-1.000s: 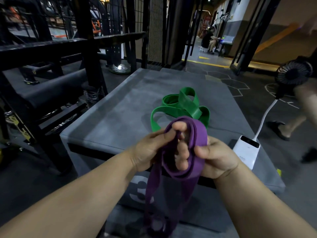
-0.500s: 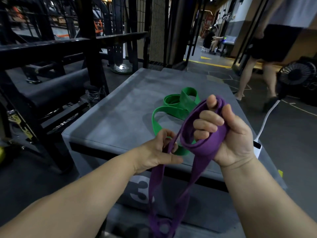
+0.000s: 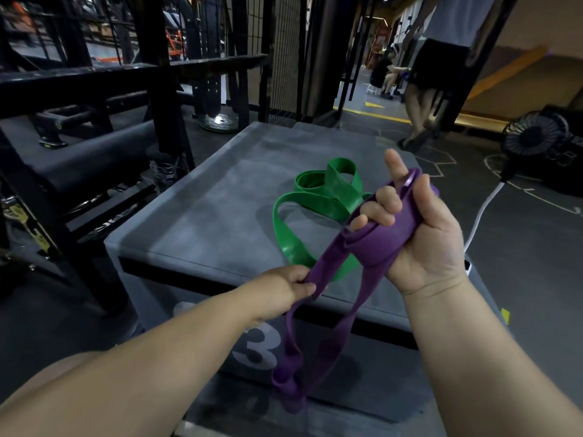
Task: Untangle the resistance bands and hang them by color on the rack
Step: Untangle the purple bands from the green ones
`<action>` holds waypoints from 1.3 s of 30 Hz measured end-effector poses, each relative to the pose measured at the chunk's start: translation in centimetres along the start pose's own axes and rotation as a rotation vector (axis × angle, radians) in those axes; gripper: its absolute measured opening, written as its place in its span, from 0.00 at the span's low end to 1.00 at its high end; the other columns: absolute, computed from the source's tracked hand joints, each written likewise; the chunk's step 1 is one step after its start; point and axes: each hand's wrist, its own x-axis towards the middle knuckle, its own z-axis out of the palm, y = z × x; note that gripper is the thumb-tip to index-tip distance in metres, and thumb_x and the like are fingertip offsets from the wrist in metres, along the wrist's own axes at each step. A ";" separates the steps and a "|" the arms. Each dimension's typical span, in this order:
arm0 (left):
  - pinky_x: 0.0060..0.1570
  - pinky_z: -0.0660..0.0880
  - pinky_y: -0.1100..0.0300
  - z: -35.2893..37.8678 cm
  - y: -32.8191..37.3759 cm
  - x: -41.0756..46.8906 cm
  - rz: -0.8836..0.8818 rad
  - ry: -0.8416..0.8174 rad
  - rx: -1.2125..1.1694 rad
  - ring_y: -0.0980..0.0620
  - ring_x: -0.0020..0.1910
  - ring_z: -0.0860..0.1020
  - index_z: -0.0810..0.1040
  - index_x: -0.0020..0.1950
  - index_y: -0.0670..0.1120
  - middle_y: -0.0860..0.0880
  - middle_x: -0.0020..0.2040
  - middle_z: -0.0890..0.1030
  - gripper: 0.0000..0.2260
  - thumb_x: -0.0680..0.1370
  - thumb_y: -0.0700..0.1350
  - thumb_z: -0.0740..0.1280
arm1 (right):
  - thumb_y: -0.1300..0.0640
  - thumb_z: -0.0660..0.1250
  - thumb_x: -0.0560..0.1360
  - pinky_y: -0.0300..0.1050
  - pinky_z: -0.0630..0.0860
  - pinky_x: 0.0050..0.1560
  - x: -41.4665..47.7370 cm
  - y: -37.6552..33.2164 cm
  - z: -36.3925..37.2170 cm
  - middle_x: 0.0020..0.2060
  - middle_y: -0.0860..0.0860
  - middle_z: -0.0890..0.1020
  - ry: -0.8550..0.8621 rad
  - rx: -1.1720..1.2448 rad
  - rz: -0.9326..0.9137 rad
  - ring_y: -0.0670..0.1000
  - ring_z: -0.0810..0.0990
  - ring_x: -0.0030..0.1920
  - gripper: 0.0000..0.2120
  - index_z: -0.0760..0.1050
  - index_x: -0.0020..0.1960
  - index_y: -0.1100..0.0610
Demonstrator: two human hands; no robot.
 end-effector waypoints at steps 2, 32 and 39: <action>0.54 0.75 0.56 0.1 0.1 -0.1 -0.073 -0.043 -0.122 0.53 0.45 0.79 0.77 0.52 0.48 0.48 0.46 0.82 0.07 0.82 0.45 0.59 | 0.56 0.74 0.69 0.46 0.77 0.43 0.0 0.1 0.2 0.34 0.49 0.72 0.033 -0.123 -0.053 0.46 0.71 0.32 0.28 0.70 0.67 0.53; 0.46 0.70 0.63 -1.5 3.2 -1.6 0.458 0.141 0.344 0.60 0.41 0.74 0.75 0.41 0.62 0.55 0.40 0.73 0.04 0.75 0.53 0.68 | 0.51 0.60 0.81 0.26 0.63 0.59 -1.0 3.1 -1.3 0.59 0.45 0.77 0.320 -1.436 0.125 0.40 0.71 0.62 0.15 0.72 0.65 0.54; 0.45 0.76 0.59 -2.8 5.0 -3.0 0.427 0.083 0.324 0.56 0.39 0.79 0.72 0.43 0.53 0.52 0.39 0.82 0.12 0.70 0.46 0.76 | 0.33 0.54 0.69 0.33 0.72 0.52 -2.0 3.6 -0.3 0.44 0.50 0.83 0.208 -1.410 0.425 0.41 0.78 0.44 0.26 0.79 0.44 0.53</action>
